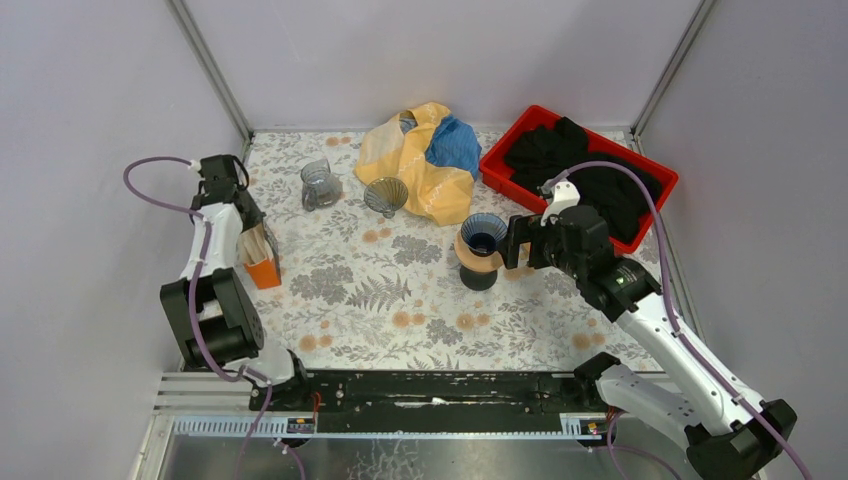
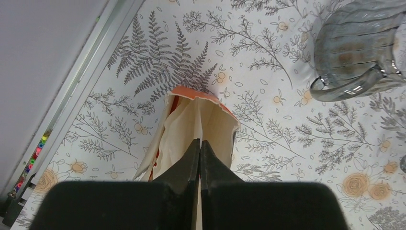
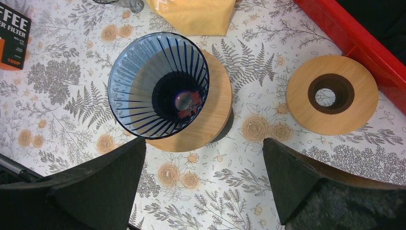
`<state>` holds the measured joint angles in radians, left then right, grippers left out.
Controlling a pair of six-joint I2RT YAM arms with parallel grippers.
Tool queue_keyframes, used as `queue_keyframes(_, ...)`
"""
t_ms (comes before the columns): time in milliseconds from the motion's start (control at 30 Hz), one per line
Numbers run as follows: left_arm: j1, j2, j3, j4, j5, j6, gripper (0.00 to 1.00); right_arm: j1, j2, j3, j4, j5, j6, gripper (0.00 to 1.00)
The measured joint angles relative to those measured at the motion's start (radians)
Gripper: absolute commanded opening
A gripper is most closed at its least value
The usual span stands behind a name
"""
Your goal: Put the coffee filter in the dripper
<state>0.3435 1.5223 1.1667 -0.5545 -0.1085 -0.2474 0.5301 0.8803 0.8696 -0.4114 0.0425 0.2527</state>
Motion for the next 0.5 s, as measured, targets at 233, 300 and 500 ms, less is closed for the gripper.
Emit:
queue_keyframes(233,0.000,-0.085,0.000,-0.016,0.000,-0.009,0.00,0.000,0.006,0.000,-0.003,-0.009,-0.004,0.99)
queue_keyframes(300,0.000,-0.117,0.000,-0.023,0.000,-0.015,0.00,0.000,0.006,0.000,-0.003,-0.014,-0.007,0.99)
queue_keyframes(500,0.000,-0.229,0.000,-0.039,0.026,-0.041,0.00,0.000,-0.002,0.000,-0.002,-0.046,-0.020,1.00)
